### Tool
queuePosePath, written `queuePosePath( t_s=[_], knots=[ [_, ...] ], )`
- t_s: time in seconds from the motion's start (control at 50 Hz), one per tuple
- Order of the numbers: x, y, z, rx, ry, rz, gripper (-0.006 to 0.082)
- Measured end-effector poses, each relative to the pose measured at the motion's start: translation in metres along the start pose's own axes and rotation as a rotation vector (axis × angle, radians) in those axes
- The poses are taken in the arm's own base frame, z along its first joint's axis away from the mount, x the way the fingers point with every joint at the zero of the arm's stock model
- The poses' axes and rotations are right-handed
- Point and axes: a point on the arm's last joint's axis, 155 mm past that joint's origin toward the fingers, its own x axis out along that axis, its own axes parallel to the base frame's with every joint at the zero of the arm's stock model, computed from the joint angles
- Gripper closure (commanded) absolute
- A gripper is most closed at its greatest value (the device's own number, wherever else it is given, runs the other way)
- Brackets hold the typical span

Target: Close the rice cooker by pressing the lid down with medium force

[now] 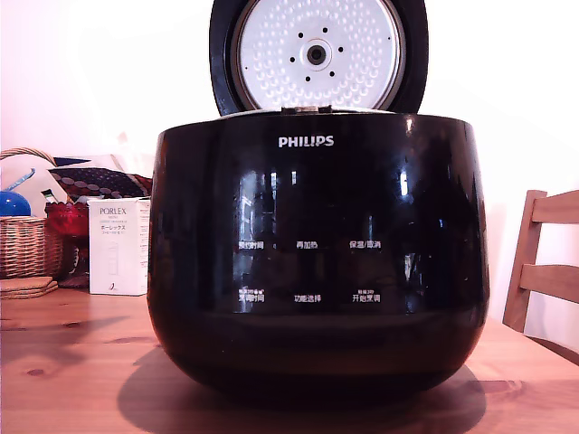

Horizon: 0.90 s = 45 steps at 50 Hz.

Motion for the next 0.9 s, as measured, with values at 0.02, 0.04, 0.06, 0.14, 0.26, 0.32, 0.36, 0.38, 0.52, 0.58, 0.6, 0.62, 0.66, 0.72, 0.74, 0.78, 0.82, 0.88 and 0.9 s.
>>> queuePosePath(
  t_s=[0.02, 0.04, 0.06, 0.14, 0.26, 0.32, 0.36, 0.38, 0.52, 0.58, 0.6, 0.62, 0.66, 0.72, 0.74, 0.78, 0.82, 0.88, 0.9],
  knots=[
    [0.000, 0.000, 0.001, 0.000, -0.003, -0.002, 0.0788],
    [0.000, -0.001, 0.001, 0.001, -0.005, -0.004, 0.0788],
    [0.001, -0.001, 0.001, 0.001, -0.007, -0.007, 0.0788],
    [0.006, -0.004, -0.002, 0.011, -0.003, -0.020, 0.0788],
    [0.020, -0.007, -0.008, 0.023, 0.001, -0.034, 0.0788],
    [0.028, -0.008, -0.012, 0.025, 0.005, -0.038, 0.0788],
    [0.033, -0.010, -0.014, 0.026, 0.008, -0.043, 0.0788],
    [0.034, -0.011, -0.015, 0.028, 0.007, -0.046, 0.0788],
    [0.042, -0.018, -0.018, 0.036, 0.009, -0.071, 0.0788],
    [0.045, -0.021, -0.018, 0.040, 0.005, -0.080, 0.0788],
    [0.046, -0.023, -0.018, 0.040, 0.004, -0.084, 0.0788],
    [0.047, -0.024, -0.017, 0.041, 0.002, -0.087, 0.0788],
    [0.049, -0.028, -0.017, 0.041, 0.003, -0.095, 0.0788],
    [0.053, -0.034, -0.018, 0.043, 0.001, -0.112, 0.0788],
    [0.054, -0.036, -0.018, 0.045, 0.001, -0.117, 0.0788],
    [0.057, -0.040, -0.019, 0.046, 0.002, -0.128, 0.0788],
    [0.060, -0.044, -0.020, 0.049, 0.003, -0.140, 0.0788],
    [0.064, -0.050, -0.022, 0.048, 0.007, -0.155, 0.0788],
    [0.064, -0.051, -0.022, 0.048, 0.007, -0.158, 0.0788]
  ],
)
